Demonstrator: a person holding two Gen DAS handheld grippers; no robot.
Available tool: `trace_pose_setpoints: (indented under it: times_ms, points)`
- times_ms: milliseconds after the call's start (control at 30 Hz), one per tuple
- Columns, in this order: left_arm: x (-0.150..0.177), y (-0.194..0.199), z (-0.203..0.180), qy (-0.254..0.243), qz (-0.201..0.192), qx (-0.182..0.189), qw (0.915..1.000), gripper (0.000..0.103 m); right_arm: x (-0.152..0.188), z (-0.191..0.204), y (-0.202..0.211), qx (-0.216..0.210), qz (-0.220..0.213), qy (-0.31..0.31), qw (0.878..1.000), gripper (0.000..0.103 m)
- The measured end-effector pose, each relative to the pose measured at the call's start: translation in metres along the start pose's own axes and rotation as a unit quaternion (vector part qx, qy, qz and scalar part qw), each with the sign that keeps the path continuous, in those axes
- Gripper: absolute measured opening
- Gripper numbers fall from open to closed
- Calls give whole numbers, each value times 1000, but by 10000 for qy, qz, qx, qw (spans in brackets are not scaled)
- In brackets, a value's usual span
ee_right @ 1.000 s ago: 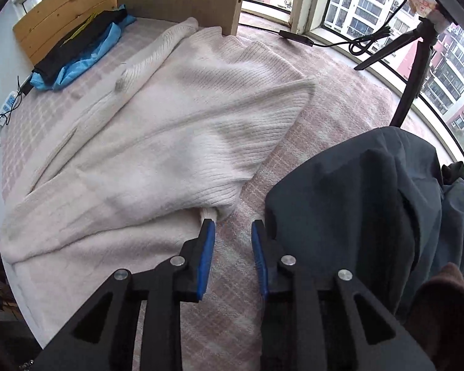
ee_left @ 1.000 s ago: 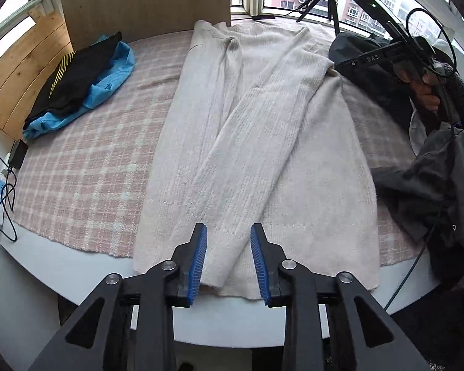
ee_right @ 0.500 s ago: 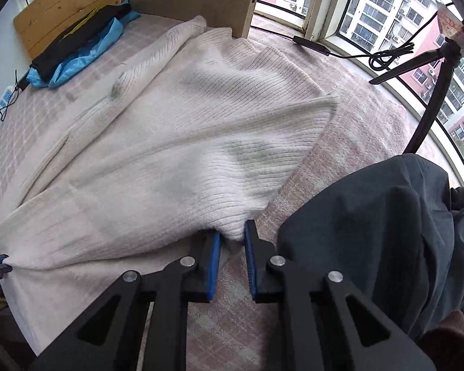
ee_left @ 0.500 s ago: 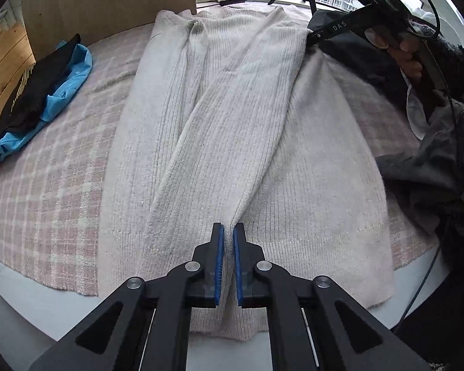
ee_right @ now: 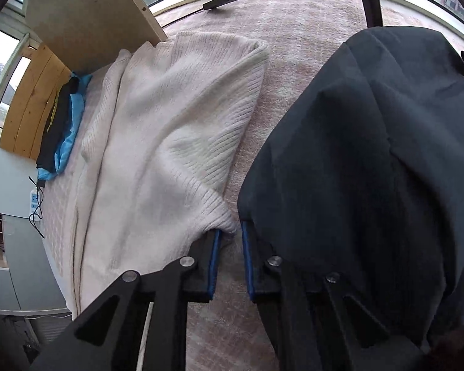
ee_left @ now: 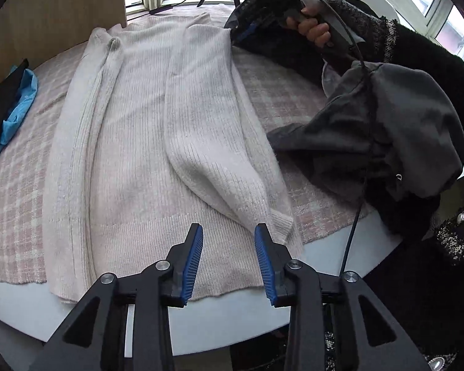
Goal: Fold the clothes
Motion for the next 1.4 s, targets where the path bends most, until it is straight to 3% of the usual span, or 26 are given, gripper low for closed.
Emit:
trace_pose_setpoints:
  times_ms: [67,133,200,300,367,433,567,600,700,733,767,833,900,967,1000,1100,1133,1200,1233,1333,1400]
  points:
    - [7,-6,12,408,36,100,9991,38,1,0,0,-20,18,-83,10000,13]
    - [13,-13,15,602,63,171,9980,38,6,1,3,322,58,58,9994,13]
    - [15,-15,10,499,54,109,9987,38,11,3,12,846,3,345,9958,16]
    - [8,-16,5,461,-73,135,9988,38,19,14,41,1290,-290,735,9885,16]
    - [0,-18,3,487,-170,131,9986,38,26,29,62,1228,-489,859,9875,16]
    - [-9,-26,1,489,-186,106,9986,38,38,58,77,832,-561,1073,9892,16]
    - [-24,-39,-4,486,-218,23,9986,38,68,118,55,-66,25,1612,9869,17]
    - [-27,-40,-5,495,-252,8,9985,39,76,125,43,-101,209,1718,9849,17]
    - [-37,-42,-8,538,-406,-12,9977,41,98,129,2,350,575,1984,9778,17]
    - [-40,-41,-8,583,-457,52,9972,38,100,125,-9,432,675,1947,9776,17]
    - [-42,-41,-9,640,-501,161,9966,22,100,120,-19,434,784,1854,9786,17]
    - [-43,-36,-10,765,-526,397,9949,3,98,111,-30,407,890,1694,9807,17]
    - [-40,-25,-10,833,-538,592,9933,3,96,109,-29,286,888,1583,9830,16]
    - [-34,-8,-5,784,-548,395,9946,3,97,106,-29,296,876,1572,9832,16]
    - [-31,0,1,720,-558,32,9958,4,97,106,-29,314,867,1592,9829,16]
    - [-15,12,25,603,-372,-1144,9909,22,99,109,-28,414,844,1688,9812,16]
    - [-11,14,24,610,-343,-1150,9909,26,99,111,-27,429,837,1702,9809,16]
    - [-7,14,9,632,-364,-675,9951,30,98,115,-24,400,828,1670,9817,17]
    - [-6,9,-2,483,-365,-623,9962,31,96,117,-19,337,768,1640,9829,17]
    - [0,-10,-34,-181,-270,-784,9964,49,67,98,17,191,96,1316,9911,20]
    - [6,-25,-44,-508,-122,-1001,9936,47,41,68,36,271,-284,839,9957,39]
Point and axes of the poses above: each gripper's, at about its wrist camera, not at the fingertips, and y roughly against the way its jaws point, z to its left, x to its underside, the point moved 9 cm from there along -y, roughly the way its jaws point, and after that the axes turned 4 degrees about z, right-handed, at the moved point
